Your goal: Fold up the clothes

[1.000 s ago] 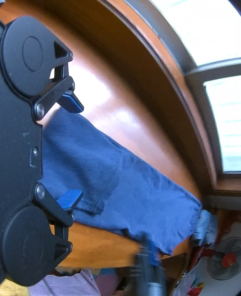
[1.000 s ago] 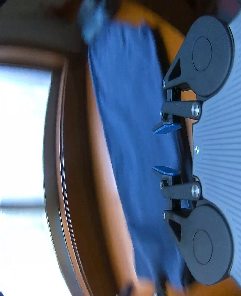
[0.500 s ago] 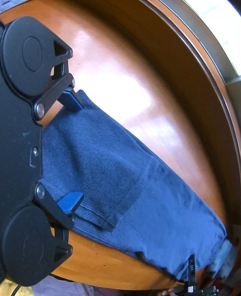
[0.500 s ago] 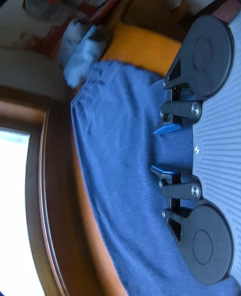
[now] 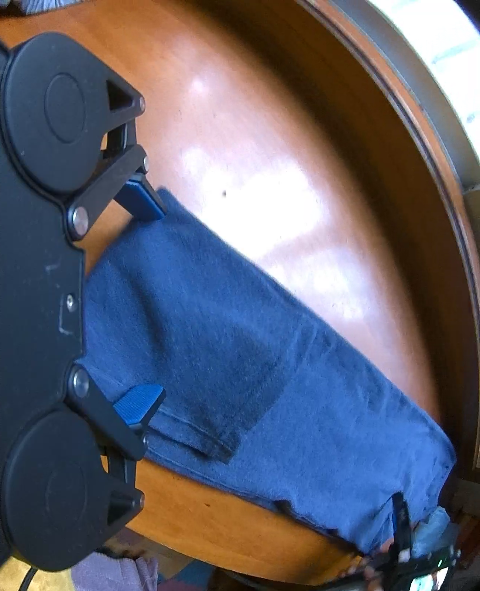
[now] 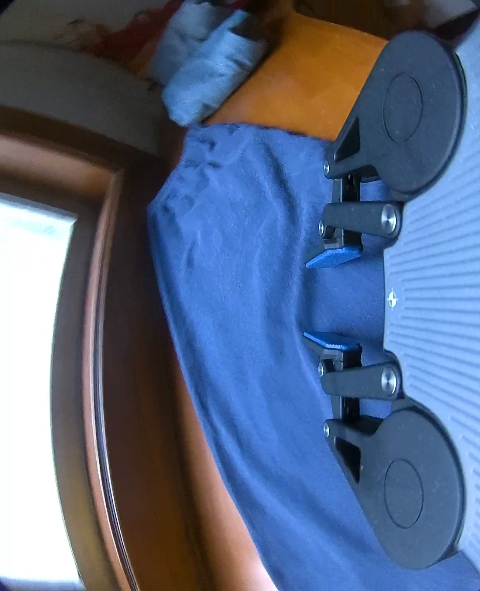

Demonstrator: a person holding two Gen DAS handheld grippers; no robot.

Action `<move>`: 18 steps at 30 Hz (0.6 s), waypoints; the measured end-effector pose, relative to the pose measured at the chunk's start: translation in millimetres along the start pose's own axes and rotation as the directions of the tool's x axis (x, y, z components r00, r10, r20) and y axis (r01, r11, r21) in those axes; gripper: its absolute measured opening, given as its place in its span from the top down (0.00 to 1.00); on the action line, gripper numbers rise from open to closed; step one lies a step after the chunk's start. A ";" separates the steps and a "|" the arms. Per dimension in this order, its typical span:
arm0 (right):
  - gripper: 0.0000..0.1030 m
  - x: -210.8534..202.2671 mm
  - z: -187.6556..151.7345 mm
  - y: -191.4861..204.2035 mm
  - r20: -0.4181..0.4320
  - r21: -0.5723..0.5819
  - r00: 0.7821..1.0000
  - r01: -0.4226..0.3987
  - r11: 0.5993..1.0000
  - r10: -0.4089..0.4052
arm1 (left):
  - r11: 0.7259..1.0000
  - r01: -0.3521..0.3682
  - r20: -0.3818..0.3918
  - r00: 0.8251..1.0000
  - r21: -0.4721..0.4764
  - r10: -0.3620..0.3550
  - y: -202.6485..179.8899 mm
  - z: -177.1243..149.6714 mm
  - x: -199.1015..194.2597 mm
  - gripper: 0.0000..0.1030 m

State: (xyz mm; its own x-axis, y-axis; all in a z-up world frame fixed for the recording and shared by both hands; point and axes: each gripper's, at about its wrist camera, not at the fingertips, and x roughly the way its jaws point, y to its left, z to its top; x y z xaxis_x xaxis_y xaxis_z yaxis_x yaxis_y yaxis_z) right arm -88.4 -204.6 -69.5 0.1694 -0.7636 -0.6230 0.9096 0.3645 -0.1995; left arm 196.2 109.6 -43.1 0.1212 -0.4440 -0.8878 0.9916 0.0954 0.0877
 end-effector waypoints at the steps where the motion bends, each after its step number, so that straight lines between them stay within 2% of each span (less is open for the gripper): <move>1: 0.59 -14.5 -5.7 4.6 0.022 -0.045 1.000 -0.001 0.999 0.002 | 1.000 -0.012 0.010 1.000 0.011 0.012 3.4 -2.7 -4.0 0.08; 3: 0.59 -40.9 -14.2 10.1 0.050 -0.116 0.999 0.004 0.993 0.002 | 0.999 -0.033 0.030 0.999 0.030 0.032 11.0 -8.6 -12.1 0.08; 5: 0.59 -69.4 -24.1 13.0 0.051 -0.126 0.999 -0.009 0.992 0.015 | 0.999 -0.018 0.046 0.999 0.037 0.016 23.7 -14.4 -18.1 0.08; 6: 0.56 -87.2 -30.5 15.4 0.051 -0.118 0.998 -0.023 0.993 0.030 | 0.999 -0.007 0.054 0.999 0.040 0.005 30.3 -16.6 -20.4 0.08; 7: 0.46 -104.7 -38.8 17.1 0.056 -0.104 0.997 -0.038 0.994 0.044 | 0.999 0.003 0.062 0.998 0.044 -0.006 36.8 -18.9 -22.7 0.08; 9: 0.34 -136.2 -57.0 27.5 0.074 -0.070 0.995 -0.062 0.996 0.067 | 0.998 0.016 0.072 0.997 0.056 -0.020 48.3 -22.4 -23.8 0.08; 12: 0.34 -173.7 -80.3 57.5 0.082 -0.067 0.990 -0.111 0.992 0.116 | 0.997 0.022 0.093 0.995 0.073 -0.028 60.9 -25.7 -21.3 0.08; 18: 0.33 -223.8 -114.4 130.6 0.082 -0.053 0.980 -0.178 0.983 0.182 | 0.988 0.120 0.139 0.981 0.094 -0.133 75.8 -24.1 -15.8 0.08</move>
State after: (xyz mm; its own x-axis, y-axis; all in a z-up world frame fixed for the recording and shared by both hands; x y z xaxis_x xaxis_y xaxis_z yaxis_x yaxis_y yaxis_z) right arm -50.9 74.9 -42.6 0.3629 -0.7253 -0.5851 0.8433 0.5228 -0.1250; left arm 268.4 145.3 -33.2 -0.0062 -0.5724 -0.8199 0.9988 -0.0426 0.0221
